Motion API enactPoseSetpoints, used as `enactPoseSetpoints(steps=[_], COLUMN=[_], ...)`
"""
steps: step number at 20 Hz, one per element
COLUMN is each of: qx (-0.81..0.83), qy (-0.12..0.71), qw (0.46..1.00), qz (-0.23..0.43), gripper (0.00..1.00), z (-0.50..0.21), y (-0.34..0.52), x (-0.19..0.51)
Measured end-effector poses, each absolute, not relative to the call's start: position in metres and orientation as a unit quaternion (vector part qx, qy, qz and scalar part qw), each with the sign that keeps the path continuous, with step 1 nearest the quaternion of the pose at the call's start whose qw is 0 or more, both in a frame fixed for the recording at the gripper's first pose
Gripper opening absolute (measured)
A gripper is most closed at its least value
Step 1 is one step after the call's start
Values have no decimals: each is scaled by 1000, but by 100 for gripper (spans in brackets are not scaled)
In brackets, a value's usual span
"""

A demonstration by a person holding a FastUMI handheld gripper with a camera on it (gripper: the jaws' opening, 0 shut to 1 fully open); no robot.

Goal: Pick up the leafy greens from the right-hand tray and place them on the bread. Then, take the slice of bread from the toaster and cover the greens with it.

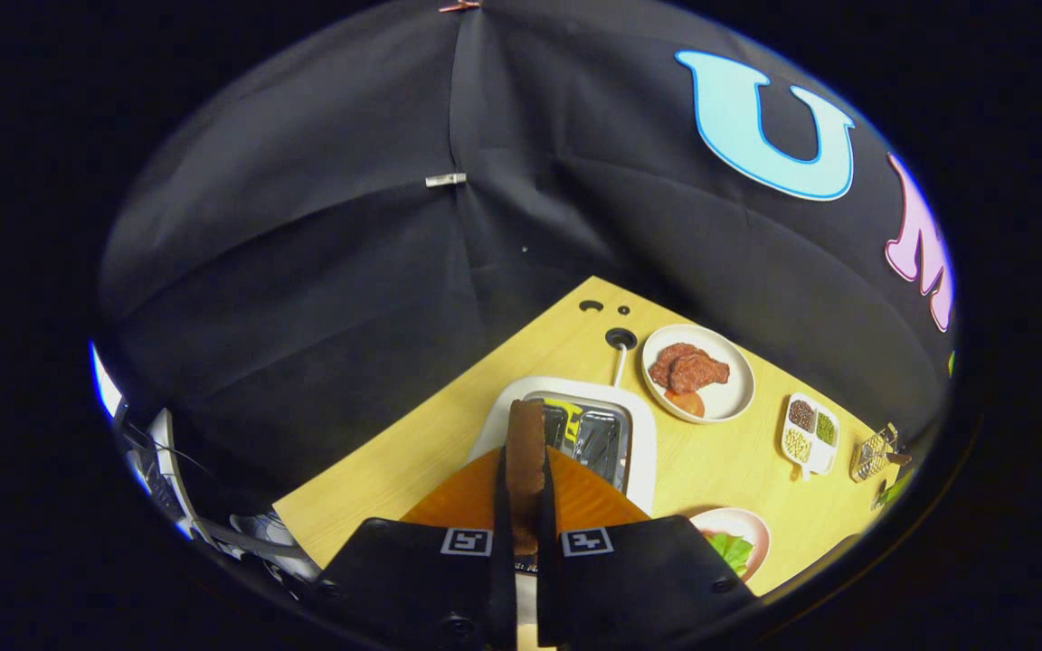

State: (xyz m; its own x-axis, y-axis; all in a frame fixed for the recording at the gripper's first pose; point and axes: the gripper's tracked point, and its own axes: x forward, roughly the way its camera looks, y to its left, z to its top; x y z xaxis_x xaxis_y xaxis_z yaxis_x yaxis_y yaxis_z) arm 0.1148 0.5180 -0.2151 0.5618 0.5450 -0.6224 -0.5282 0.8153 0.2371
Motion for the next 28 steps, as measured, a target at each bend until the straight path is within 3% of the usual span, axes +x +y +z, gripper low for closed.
enactPoseSetpoints(steps=[8, 13, 21, 28], qx=[93, 112, 122, 150], qy=[270, 251, 306, 369], qw=[912, 926, 934, 914], qz=[295, 257, 140, 79], gripper=[13, 13, 13, 13], z=[-115, -101, -190, -295], y=[466, 400, 283, 262], x=[124, 120, 103, 86])
